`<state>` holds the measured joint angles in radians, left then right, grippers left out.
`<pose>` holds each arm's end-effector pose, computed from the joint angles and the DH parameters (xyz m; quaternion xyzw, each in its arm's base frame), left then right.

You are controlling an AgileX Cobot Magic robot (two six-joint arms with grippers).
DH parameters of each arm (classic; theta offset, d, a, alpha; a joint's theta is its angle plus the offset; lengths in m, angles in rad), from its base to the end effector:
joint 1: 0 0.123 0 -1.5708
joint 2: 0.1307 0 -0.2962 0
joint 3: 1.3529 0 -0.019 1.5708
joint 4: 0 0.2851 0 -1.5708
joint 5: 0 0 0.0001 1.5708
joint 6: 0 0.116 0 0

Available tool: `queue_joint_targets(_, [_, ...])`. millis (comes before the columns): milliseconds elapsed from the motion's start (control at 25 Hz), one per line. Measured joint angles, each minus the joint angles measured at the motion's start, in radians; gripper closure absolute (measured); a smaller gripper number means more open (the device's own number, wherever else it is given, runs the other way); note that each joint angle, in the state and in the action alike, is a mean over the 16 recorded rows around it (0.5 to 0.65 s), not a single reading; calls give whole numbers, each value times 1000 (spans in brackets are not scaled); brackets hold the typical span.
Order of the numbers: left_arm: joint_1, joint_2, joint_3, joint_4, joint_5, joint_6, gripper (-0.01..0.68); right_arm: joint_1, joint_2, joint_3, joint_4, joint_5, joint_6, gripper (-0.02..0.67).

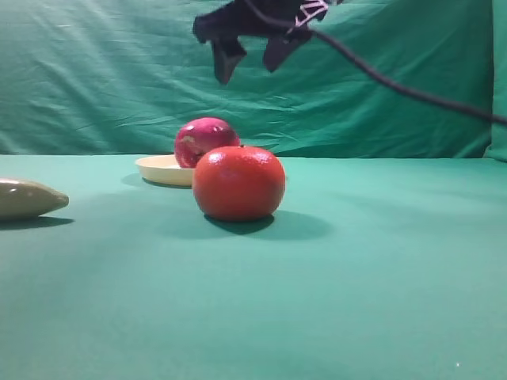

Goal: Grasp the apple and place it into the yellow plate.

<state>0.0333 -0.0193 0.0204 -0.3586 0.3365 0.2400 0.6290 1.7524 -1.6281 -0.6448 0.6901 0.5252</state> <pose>0.1006 -0.0101 0.1730 -0.0162 0.7831 -0.0662 0.6182 0.4011 0.2369 0.3509 -0.1851 0.8569 -0.0262 0.4804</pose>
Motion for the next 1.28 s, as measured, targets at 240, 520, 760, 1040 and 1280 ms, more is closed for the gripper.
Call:
queue_joint_targets(240, [0,0,0,0,0,0,516,23,-194,114,11,105,74,640])
queue_joint_targets(520, [0,0,0,0,0,0,516,90,-396,336,22,64,131,649])
queue_joint_targets(760, [0,0,0,0,0,0,516,165,-556,501,25,25,155,649])
queue_joint_targets(1040, [0,0,0,0,0,0,516,219,-703,581,36,99,158,649])
queue_joint_targets(1280, [0,0,0,0,0,0,516,233,-778,595,75,216,113,649])
